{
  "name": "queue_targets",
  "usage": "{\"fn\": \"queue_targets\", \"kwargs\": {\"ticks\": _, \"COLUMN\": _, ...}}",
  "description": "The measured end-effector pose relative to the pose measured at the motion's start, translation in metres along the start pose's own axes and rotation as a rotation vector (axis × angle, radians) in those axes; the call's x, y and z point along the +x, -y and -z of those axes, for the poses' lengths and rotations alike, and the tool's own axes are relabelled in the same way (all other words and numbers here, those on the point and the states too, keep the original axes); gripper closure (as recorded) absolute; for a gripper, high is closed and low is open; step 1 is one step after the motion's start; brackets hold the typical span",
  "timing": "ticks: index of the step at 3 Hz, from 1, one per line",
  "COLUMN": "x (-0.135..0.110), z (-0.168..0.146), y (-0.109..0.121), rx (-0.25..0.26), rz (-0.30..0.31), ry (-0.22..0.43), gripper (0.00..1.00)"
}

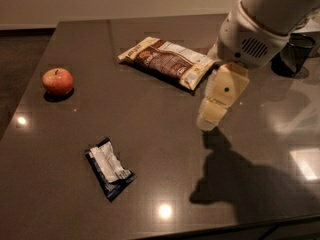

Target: Pick rxbar blueberry

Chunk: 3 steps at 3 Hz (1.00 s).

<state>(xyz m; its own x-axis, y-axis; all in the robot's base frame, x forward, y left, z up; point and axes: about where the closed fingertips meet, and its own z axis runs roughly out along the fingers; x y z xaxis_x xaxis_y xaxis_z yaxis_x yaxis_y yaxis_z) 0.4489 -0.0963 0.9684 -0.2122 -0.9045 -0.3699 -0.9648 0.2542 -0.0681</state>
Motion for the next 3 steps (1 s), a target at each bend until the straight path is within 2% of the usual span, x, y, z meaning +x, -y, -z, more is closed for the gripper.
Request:
{"fn": "queue_targets", "kwargs": {"ticks": 1, "x": -0.034, "z": -0.029, "y": -0.027, "rx": 0.001, "rz": -0.025, "ry": -0.032, "gripper": 0.0}}
{"fn": "queue_targets", "kwargs": {"ticks": 2, "x": -0.051, "z": -0.047, "y": -0.044, "rx": -0.005, "rz": -0.037, "ry": -0.042, "gripper": 0.0}}
{"fn": "queue_targets", "kwargs": {"ticks": 3, "x": -0.068, "z": -0.062, "y": -0.064, "rx": -0.01, "rz": -0.054, "ry": -0.016, "gripper": 0.0}}
